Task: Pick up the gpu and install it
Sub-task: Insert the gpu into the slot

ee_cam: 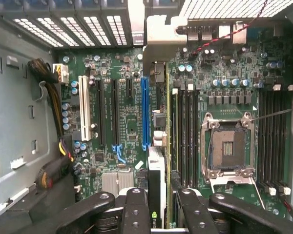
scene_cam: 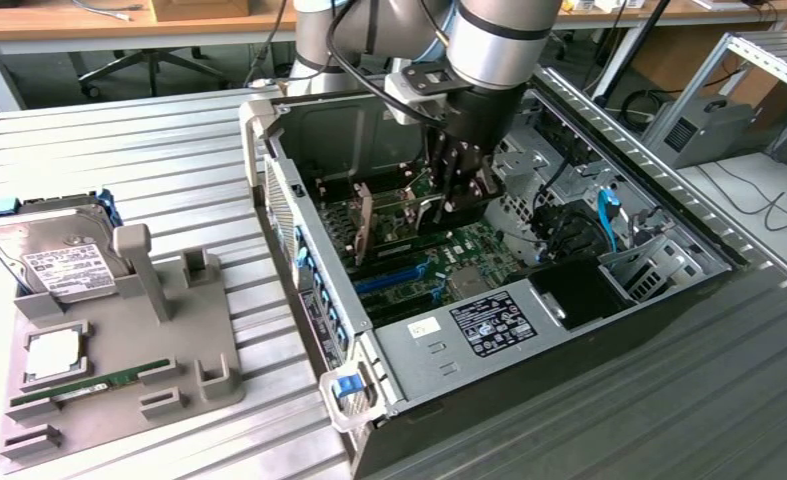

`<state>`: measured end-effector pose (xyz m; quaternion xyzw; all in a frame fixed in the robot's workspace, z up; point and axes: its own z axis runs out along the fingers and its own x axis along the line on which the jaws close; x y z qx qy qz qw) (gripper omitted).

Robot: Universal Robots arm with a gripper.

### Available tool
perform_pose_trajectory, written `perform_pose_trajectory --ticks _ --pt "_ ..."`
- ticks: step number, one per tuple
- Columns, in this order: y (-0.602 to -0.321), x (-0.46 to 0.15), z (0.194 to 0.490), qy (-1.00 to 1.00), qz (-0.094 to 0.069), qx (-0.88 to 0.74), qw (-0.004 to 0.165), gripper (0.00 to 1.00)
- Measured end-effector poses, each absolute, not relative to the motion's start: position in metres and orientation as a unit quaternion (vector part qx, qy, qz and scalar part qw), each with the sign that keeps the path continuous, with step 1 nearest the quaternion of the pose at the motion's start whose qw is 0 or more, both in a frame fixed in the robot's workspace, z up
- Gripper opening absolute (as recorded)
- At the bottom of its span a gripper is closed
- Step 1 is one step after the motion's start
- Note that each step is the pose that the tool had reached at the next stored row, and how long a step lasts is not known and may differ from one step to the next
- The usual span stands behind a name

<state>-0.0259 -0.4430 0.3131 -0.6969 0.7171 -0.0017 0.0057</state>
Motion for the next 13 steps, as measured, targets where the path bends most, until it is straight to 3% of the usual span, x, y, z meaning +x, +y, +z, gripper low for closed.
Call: perform_pose_trajectory --ticks 13 --pt "-0.443 -0.0308 0.3103 0.717 -0.002 -0.697 0.006 0.27"
